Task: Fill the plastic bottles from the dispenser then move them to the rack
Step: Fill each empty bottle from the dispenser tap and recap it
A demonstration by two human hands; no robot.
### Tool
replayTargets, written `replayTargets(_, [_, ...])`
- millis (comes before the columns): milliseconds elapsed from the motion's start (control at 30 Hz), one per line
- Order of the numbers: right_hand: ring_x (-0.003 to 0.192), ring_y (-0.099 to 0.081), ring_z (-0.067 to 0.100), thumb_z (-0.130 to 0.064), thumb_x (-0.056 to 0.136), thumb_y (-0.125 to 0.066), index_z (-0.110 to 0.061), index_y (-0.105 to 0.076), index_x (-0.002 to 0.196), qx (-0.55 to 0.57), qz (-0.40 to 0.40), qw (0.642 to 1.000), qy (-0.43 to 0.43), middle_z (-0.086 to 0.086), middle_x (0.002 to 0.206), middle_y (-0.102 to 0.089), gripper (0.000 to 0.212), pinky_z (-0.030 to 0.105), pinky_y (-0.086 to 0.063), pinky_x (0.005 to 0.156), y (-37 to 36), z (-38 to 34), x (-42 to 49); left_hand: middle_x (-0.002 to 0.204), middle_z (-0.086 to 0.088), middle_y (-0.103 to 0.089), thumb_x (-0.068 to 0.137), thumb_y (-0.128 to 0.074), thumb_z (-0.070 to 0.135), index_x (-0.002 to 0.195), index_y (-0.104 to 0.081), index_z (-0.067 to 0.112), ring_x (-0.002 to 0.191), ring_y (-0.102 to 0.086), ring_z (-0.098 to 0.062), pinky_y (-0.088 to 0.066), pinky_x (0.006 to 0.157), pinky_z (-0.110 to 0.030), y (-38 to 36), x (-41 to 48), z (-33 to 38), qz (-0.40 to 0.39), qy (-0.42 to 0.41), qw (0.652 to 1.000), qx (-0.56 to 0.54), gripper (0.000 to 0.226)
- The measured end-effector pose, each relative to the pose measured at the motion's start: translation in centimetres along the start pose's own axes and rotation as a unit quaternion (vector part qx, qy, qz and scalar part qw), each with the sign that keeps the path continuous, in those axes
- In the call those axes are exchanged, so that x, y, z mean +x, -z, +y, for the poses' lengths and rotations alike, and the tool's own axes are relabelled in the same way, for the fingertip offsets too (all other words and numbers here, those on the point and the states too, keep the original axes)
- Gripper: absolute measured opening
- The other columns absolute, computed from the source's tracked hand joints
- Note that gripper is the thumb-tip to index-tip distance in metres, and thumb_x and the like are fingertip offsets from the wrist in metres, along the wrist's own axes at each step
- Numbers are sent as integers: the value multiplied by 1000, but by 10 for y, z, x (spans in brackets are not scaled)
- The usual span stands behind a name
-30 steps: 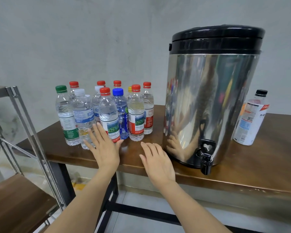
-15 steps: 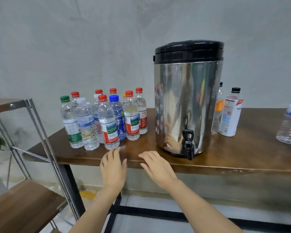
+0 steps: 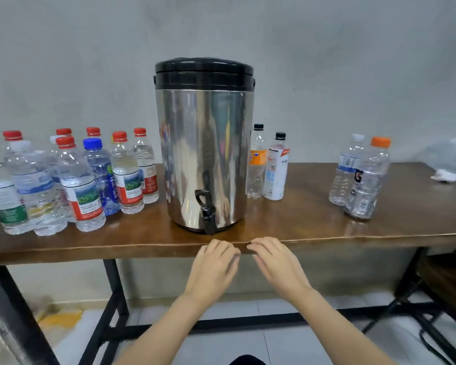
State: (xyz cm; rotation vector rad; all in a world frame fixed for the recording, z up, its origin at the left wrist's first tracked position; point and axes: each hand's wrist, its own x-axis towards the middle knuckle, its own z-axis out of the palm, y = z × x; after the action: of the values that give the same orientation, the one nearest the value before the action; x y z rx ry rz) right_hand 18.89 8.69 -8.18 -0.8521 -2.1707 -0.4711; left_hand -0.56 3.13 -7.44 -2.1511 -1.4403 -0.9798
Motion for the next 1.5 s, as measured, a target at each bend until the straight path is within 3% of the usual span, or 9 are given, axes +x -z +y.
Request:
replayTargets(167, [109, -55, 16, -30, 96, -43, -21, -67, 111, -65, 4, 996, -58, -6, 111, -64, 29, 30, -40, 99, 27, 56, -6, 108, 8, -61, 94, -43, 32, 110, -63, 22, 99, -55, -16, -48, 79, -30, -35, 68, 35, -2, -23, 1000, -5, 28])
replayTargets(267, [110, -55, 16, -30, 96, -43, -22, -65, 115, -85, 2, 993, -83, -7, 114, -64, 31, 31, -44, 99, 41, 80, -3, 116, 5, -61, 95, -43, 35, 118, -62, 22, 106, -56, -20, -49, 83, -35, -56, 104, 46, -34, 8, 999, 6, 32])
replayTargets(367, [110, -56, 17, -25, 93, -54, -21, -64, 116, -101, 3, 990, -95, -5, 114, -64, 26, 35, -49, 96, 49, 104, 2, 126, 3, -58, 98, -48, 35, 127, -59, 22, 116, -53, -22, -45, 92, -38, -77, 123, 56, -85, 46, 995, -1, 34])
replayTargets(433, [110, -55, 18, -21, 88, -66, -20, -63, 118, -110, 9, 988, -110, -5, 116, -64, 30, 36, -51, 94, 53, 119, 4, 134, 3, -54, 101, -37, 40, 133, -54, 22, 124, -48, -22, -40, 100, -38, -91, 130, 63, -110, 64, 992, -3, 41])
replayTargets(567, [115, -57, 24, -19, 85, -73, -17, -58, 126, -129, 16, 977, -168, 3, 127, -60, 44, 42, -53, 93, 56, 154, 2, 132, -5, -60, 98, -28, 48, 128, -61, 17, 124, -54, -29, -50, 95, -43, -105, 134, 66, -82, 60, 994, 45, 54])
replayTargets(833, [139, -30, 40, -23, 86, -73, -16, -33, 149, -157, 35, 924, -348, 16, 157, -25, 75, 52, -39, 109, 79, 198, 36, 135, -11, -58, 98, -29, 47, 129, -59, 13, 126, -52, -33, -48, 97, -45, -107, 133, 67, -69, 71, 993, 69, 56])
replayTargets(1067, [144, -16, 48, -34, 83, -76, -23, -1, 157, -148, 41, 874, -461, 17, 163, 1, 106, 56, -32, 112, 93, 232, 56, 133, -11, -59, 97, -30, 45, 128, -60, 12, 123, -53, -33, -51, 93, -46, -109, 132, 67, -67, 72, 992, 77, 54])
replayTargets(1267, [137, -30, 46, -38, 80, -80, -24, 7, 156, -29, 85, 846, -525, 15, 162, -7, 116, 57, -40, 102, 90, 253, 61, 133, -11, -60, 97, -31, 45, 127, -61, 12, 122, -54, -33, -52, 91, -46, -112, 132, 67, -58, 66, 992, 87, 53])
replayTargets(1500, [129, -44, 41, -30, 88, -73, -20, 2, 157, 56, 137, 832, -535, 15, 147, -33, 102, 50, -40, 99, 88, 252, 68, 134, -9, -59, 98, -30, 45, 128, -60, 14, 123, -53, -32, -51, 93, -45, -111, 132, 67, -59, 63, 992, 96, 53])
